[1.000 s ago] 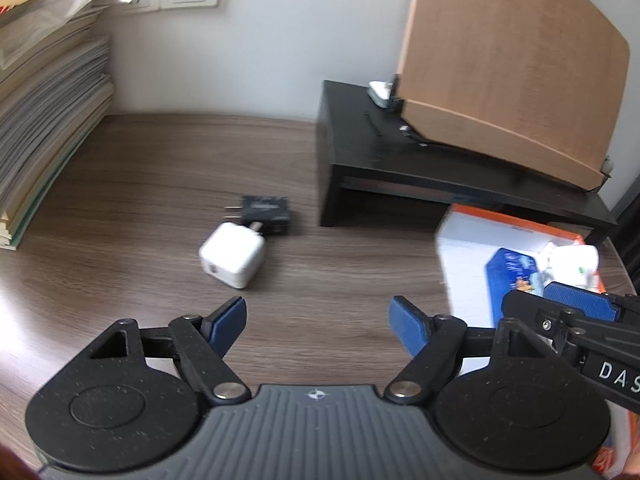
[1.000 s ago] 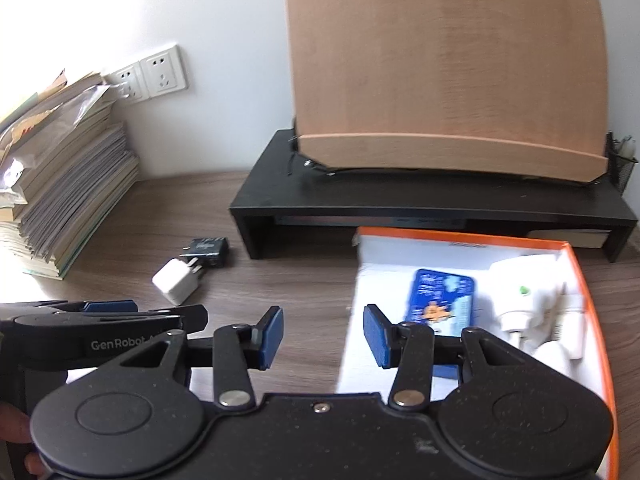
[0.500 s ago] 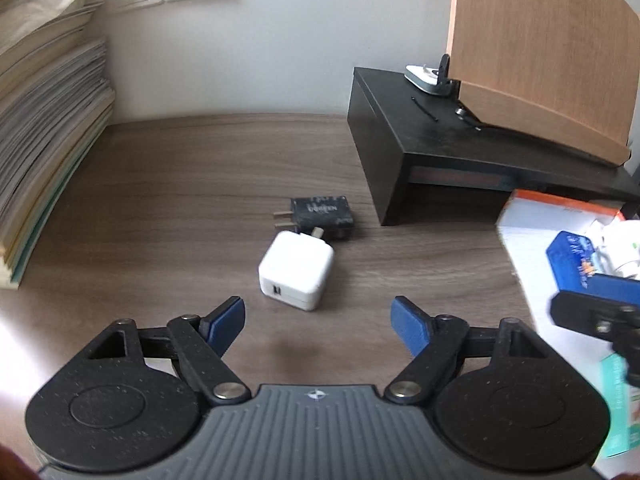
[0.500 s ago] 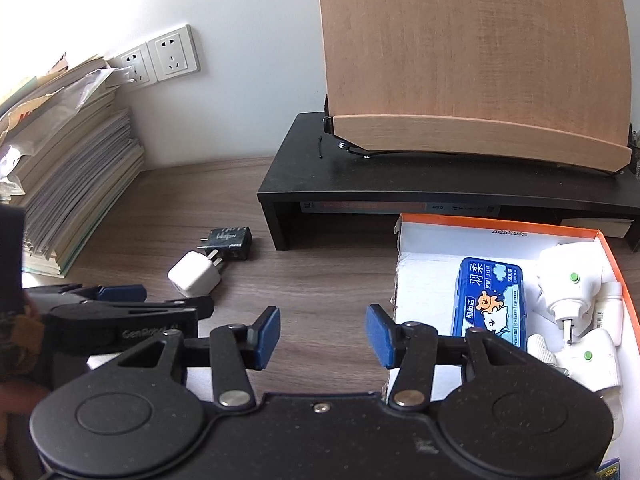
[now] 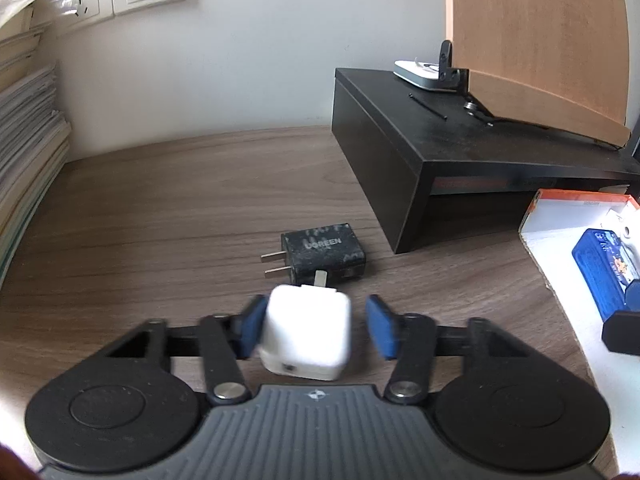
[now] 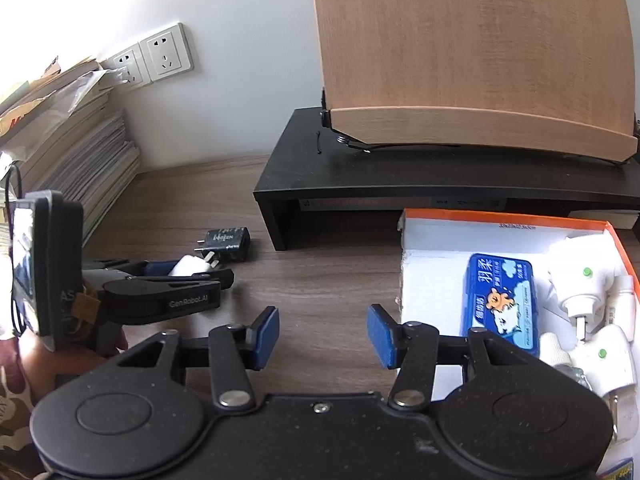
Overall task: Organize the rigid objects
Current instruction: 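Grasp the white cube charger with left tool while right tool grasps the black UGREEN charger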
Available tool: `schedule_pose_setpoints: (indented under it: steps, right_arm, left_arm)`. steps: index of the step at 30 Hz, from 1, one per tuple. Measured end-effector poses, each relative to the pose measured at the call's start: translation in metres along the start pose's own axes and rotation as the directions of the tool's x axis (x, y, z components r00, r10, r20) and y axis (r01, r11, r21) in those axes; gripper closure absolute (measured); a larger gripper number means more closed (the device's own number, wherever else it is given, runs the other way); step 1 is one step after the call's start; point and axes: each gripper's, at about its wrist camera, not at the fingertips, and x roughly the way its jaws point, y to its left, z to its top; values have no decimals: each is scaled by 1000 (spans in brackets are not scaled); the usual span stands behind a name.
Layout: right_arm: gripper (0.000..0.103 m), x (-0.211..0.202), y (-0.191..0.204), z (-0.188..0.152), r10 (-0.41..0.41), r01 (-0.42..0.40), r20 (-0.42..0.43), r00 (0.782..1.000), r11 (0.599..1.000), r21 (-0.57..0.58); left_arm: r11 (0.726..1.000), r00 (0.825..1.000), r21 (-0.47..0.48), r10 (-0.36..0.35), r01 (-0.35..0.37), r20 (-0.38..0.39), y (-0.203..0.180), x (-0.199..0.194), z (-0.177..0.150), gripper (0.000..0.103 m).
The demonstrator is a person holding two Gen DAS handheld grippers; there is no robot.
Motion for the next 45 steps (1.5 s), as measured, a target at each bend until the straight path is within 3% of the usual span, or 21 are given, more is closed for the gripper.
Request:
schedule_pose_setpoints:
  steps: [8, 15, 20, 35, 39, 45]
  right_arm:
    - [42, 19, 21, 10, 55, -55, -2, 998, 998, -29]
    - [35, 55, 58, 25, 144, -145, -16, 989, 984, -98]
    - [28, 89, 84, 32, 164, -168, -39, 986, 977, -133]
    - [24, 153, 114, 43, 30, -39, -60, 998, 987, -155]
    - [30, 152, 114, 40, 26, -32, -37, 999, 985, -172]
    - [31, 135, 116, 35, 47, -50, -24, 999, 983, -178]
  left_arm:
    - [998, 1000, -61, -2, 2, 12, 16, -13, -9, 61]
    - [979, 998, -195, 59, -55, 11, 48, -47, -19, 61]
    - [968, 994, -225, 112, -109, 2, 65, -66, -26, 61]
    - [940, 992, -317, 130, -124, -4, 95, -83, -47, 61]
    - [940, 992, -321, 122, -116, -1, 98, -85, -50, 61]
    - [942, 993, -316, 122, -114, 3, 95, -88, -51, 61]
